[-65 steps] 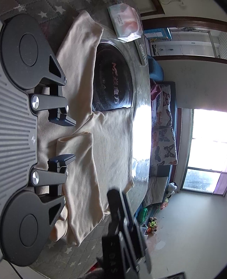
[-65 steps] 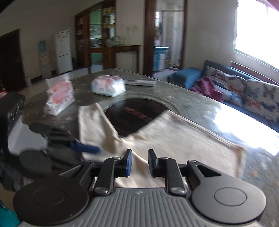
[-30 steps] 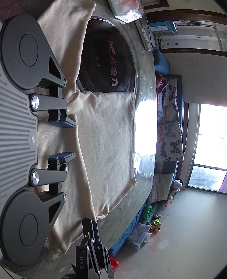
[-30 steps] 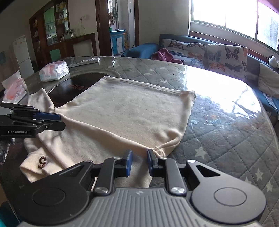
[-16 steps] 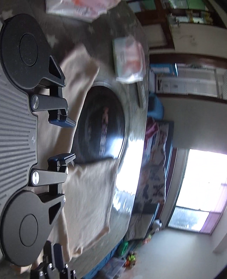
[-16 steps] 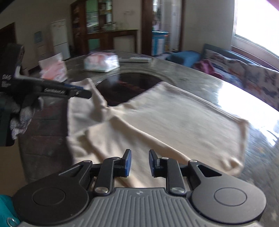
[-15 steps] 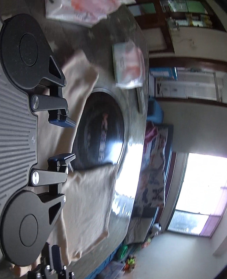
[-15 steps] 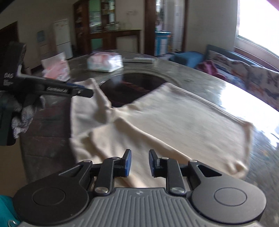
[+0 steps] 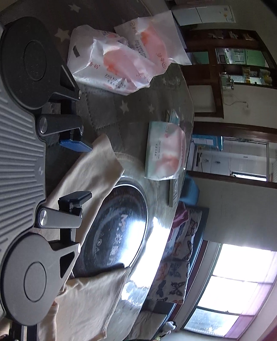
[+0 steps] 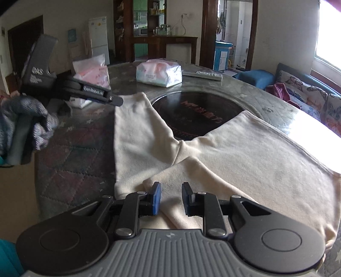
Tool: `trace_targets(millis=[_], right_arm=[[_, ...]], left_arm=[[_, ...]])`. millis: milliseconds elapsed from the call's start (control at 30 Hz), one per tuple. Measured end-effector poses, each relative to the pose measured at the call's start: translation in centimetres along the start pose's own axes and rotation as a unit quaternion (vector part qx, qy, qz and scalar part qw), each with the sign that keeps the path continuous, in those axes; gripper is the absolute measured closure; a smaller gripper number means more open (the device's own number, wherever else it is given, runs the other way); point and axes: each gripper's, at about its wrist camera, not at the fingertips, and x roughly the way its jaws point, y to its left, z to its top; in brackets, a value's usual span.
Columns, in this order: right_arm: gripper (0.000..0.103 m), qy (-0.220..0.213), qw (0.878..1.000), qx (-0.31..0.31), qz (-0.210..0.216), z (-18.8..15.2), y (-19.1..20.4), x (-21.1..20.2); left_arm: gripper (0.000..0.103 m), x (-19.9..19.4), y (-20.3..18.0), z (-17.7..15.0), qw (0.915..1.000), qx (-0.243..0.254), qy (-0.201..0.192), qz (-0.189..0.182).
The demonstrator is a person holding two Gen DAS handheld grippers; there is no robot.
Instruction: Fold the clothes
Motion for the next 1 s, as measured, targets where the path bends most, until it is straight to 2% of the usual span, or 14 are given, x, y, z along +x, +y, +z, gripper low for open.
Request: trace_targets(millis=[400,600,700,1000], right_arm=[[0.082,-0.025,0.999,0.019,-0.018,0.0,-1.1,-3.5],[0.081,-0.033,0.998,0.038,-0.035,-0.6,-2.1,-5.0],[0.081,-0.036,0.997,0.053,-0.046,-1.1,-2.8,-5.7],[0.081,-0.059,0.989,0.111,-0.082,-3.1,-5.4,-8.7]], left_arm=[[0.061,3.2,1.8,1.0,0.9984,-0.047,0.017,0.027],[0.079,3.9,2.0,0.8,0.9983,-0.045,0.015,0.033],[0.094,2.9,1.2,1.4,0.9991,-0.038,0.000,0.016],[0.098,-0.8,-1.8,3.3,0.9977,-0.014,-0.049,-0.045]])
